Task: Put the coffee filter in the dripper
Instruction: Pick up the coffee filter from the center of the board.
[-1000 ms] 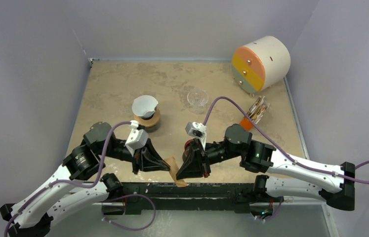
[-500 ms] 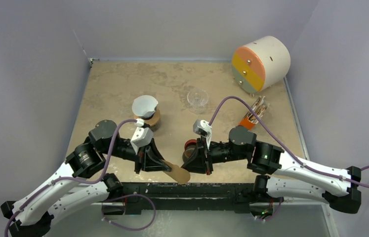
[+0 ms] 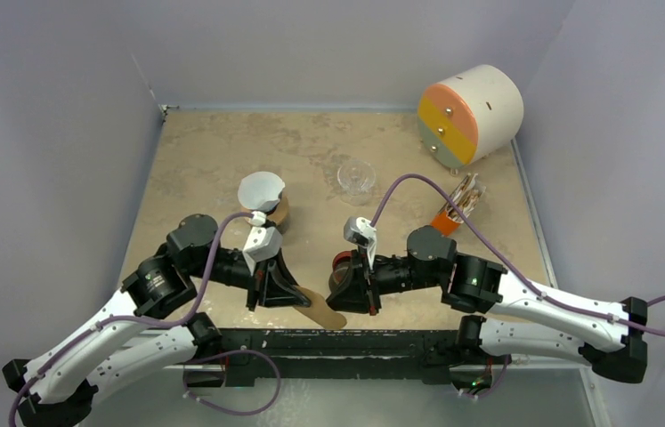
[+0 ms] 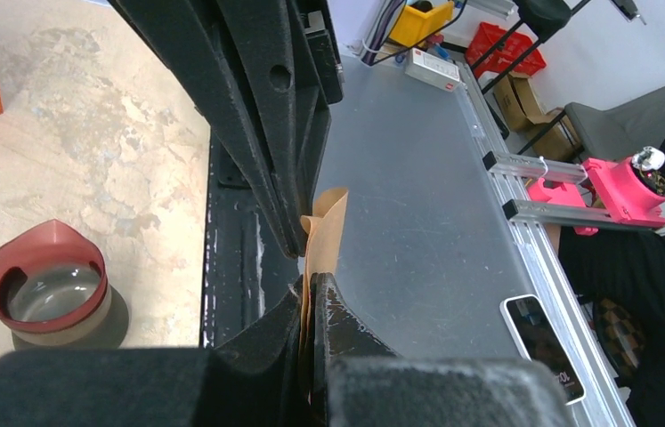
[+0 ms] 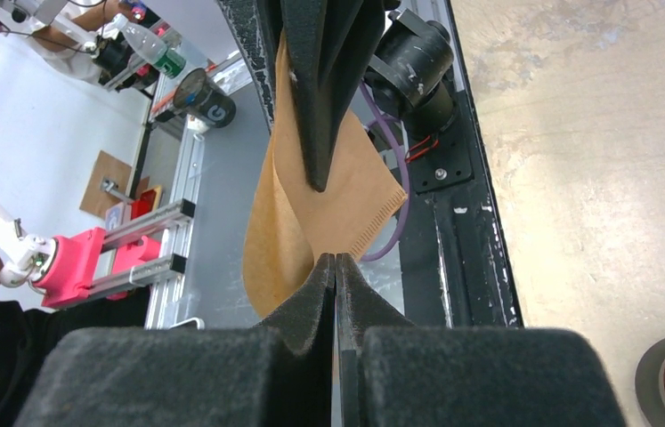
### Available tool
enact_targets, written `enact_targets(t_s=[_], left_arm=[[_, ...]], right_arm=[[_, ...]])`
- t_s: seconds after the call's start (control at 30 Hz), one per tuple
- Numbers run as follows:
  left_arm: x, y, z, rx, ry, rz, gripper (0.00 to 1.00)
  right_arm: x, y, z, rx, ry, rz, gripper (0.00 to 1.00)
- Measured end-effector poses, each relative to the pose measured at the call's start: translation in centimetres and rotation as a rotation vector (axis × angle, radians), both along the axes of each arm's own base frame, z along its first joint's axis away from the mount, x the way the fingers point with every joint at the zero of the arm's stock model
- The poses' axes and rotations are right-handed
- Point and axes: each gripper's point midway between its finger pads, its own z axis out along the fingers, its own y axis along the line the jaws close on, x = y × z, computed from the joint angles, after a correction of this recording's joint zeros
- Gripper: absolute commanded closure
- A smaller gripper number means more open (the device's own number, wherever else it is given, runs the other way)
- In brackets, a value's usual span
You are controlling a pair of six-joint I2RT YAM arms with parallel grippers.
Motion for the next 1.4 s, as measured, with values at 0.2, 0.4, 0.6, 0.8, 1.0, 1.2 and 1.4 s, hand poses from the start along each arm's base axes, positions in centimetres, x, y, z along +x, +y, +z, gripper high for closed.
enact_targets(t_s=[0.2,0.4,0.6,0.8,1.0,1.2,1.4], left_arm=[[0.4,-0.2,-0.7,0.031,0.021,0.014,1.0],[0.6,-0.3,-1.3,0.056,0.039,0.025,1.0],[1.1,-0.4,-1.8,0.079,0.051,0.045,1.0],[1.4,-0.6,-1.9,0.092,0.055,0.06,1.0],[1.5,-0.5,-1.7,0.094,0.053,0.068,1.0],[1.1,-0.3,-1.5,0.084,0.044,0.05,1.0],[0.5,-0.1,-1.1,0.066,0.038,0.021,1.0]], right_arm=[[0.0,0.0,0.1,0.001,0.001,0.0,0.82],[0.0,-0.1,0.4,0.01,-0.004,0.0,0.75],[-0.1,-0.2,0.6,0.016,-0.006,-0.001,0.73],[0.0,-0.2,0.5,0.013,-0.006,-0.004,0.71],[0.1,-0.4,0.0,-0.013,-0.006,-0.015,0.7],[0.5,-2.0,1.1,-0.002,-0.051,-0.065,0.69],[0.6,-3.9,3.6,0.047,-0.111,-0.105,0.65]])
